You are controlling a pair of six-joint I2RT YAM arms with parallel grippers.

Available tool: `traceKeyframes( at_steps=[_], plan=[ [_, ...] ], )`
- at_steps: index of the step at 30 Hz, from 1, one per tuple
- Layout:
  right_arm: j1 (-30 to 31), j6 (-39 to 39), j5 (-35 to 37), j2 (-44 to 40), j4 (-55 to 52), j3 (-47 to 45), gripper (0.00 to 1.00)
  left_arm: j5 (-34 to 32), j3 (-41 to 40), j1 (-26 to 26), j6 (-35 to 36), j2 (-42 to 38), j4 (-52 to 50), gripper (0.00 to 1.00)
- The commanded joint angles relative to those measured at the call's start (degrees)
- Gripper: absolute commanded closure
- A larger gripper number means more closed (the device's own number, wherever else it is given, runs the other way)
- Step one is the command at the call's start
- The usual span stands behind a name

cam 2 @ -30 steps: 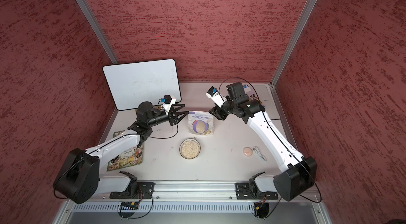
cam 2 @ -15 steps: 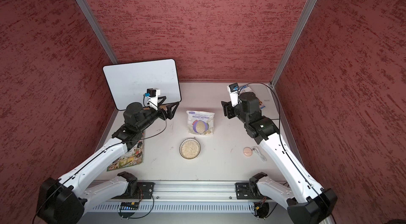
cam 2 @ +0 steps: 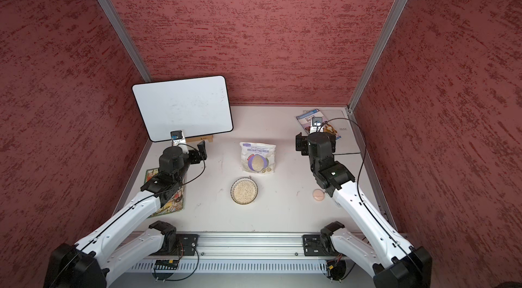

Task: Pour the oats into the breakfast bowl
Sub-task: Reset both arms

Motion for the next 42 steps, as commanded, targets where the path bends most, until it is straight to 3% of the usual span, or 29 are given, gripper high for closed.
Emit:
traceKeyframes(
  at_steps=[1, 5, 10, 13, 15, 19, 22, 27, 34, 42],
  plan=[
    [-1.3, 2.2, 8.1, 2.2, 6.3, -2.9, 0.01, -3.5, -1.3, 4.1, 1.9, 1.5, 3.0, 0.0],
    [-4.3, 2.6, 9.1, 5.3, 10.9, -6.6, 0.01, 0.8, -2.9, 9.6, 1.7, 4.6, 7.2, 0.0],
    [-7.7, 0.2, 8.1, 10.1, 19.4, -11.4, 0.01, 0.2, -4.2, 12.7, 3.2, 10.6, 14.1, 0.0],
    [-8.8, -1.5, 5.9, 11.8, 26.0, -14.4, 0.01, 0.7, -6.7, 13.2, 5.9, 14.7, 22.0, 0.0],
    [-9.6, -2.6, 4.7, 12.6, 30.2, -16.2, 0.01, 2.0, -9.8, 13.3, 8.7, 17.7, 32.8, 0.0],
    [-11.7, -4.9, -0.5, 13.7, 38.7, -20.0, 0.01, 3.3, -9.6, 13.6, 8.6, 19.5, 35.2, 0.0],
    [-12.7, -6.7, -4.9, 14.5, 44.9, -22.9, 0.01, 7.6, -11.9, 14.2, 9.2, 20.9, 43.2, 0.0],
    [-14.1, -6.6, -7.8, 19.5, 48.8, -22.5, 0.01, 9.5, -12.9, 14.6, 10.4, 25.9, 50.4, 0.0],
    [-15.0, -7.6, -11.0, 24.9, 56.9, -23.7, 0.01, 13.0, -10.1, 16.2, 10.0, 33.1, 51.8, 0.0],
    [-18.7, -5.9, -18.9, 28.2, 62.0, -25.3, 0.01, 15.4, -8.4, 17.4, 9.3, 33.0, 48.0, 0.0]
  ],
)
